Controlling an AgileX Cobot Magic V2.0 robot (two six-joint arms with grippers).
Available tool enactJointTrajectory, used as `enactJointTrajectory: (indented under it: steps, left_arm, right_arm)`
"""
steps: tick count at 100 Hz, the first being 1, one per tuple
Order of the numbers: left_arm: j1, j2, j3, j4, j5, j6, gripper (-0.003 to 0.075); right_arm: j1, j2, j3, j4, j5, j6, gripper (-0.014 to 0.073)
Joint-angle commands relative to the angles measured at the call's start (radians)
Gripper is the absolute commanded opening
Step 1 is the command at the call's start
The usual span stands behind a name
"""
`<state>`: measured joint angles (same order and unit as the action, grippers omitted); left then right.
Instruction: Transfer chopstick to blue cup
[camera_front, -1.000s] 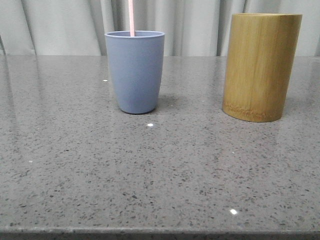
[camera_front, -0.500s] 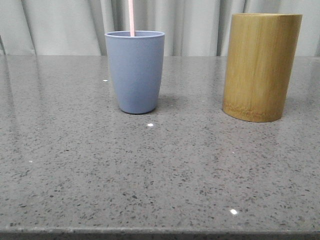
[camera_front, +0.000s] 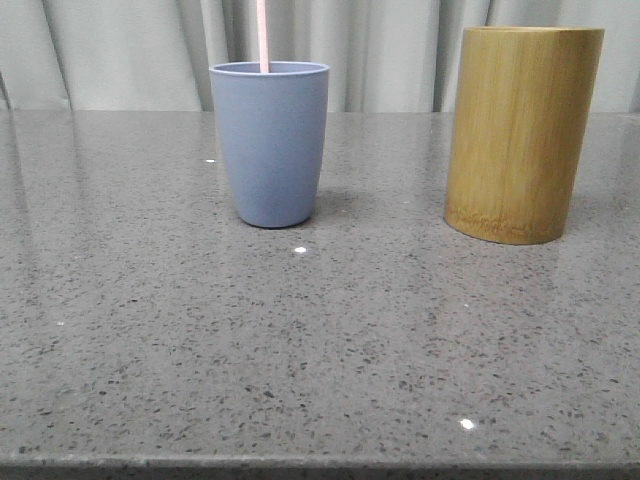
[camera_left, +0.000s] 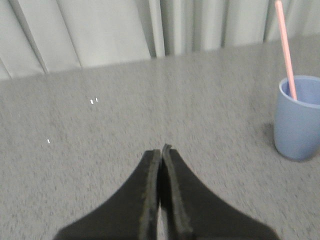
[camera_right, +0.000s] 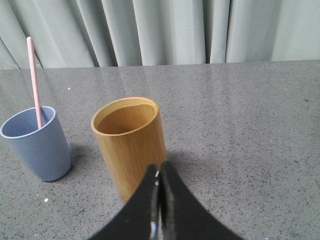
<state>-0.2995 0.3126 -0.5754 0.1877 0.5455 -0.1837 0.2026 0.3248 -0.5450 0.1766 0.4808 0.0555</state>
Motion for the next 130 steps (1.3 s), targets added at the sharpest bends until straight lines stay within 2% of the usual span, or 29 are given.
enactJointTrajectory:
  steps: [1,14,27,49,66,83,95,130]
  left_arm:
    - [0.036,-0.023,0.044,0.006,-0.210,-0.005,-0.0019]
    - [0.095,-0.084,0.144,-0.010,-0.282,-0.005,-0.0019]
    - [0.159,-0.134,0.235,-0.111,-0.290,-0.005,-0.0019]
    - [0.236,-0.224,0.358,-0.116,-0.328,0.053,-0.0019]
    - [0.262,-0.287,0.482,-0.132,-0.474,0.109,-0.0019]
    - [0.268,-0.342,0.586,-0.196,-0.514,0.146,-0.0019]
    - [0.268,-0.353,0.587,-0.197,-0.443,0.146,-0.0019]
    - [0.266,-0.353,0.587,-0.197,-0.456,0.146,-0.0019]
  right_arm:
    - [-0.006,0.006,-0.025,-0.006,-0.076,-0.003,-0.0105]
    - [-0.006,0.006,-0.025,-0.006,-0.076,-0.003,-0.0105]
    - [-0.006,0.006,-0.025,-0.006,-0.076,-0.003,-0.0105]
    - [-0.006,0.006,-0.025,-0.006,-0.076,-0.003,-0.0105]
    - [-0.006,0.006,-0.025,-0.006,-0.076,-0.003,-0.0105]
    - [-0.006,0.006,-0.025,-0.006,-0.076,-0.003,-0.0105]
    - [-0.006,0.006,-0.025,-0.006,-0.076,-0.003,-0.0105]
    - [-0.006,0.006,-0.025,-0.006,-0.076,-0.003,-0.0105]
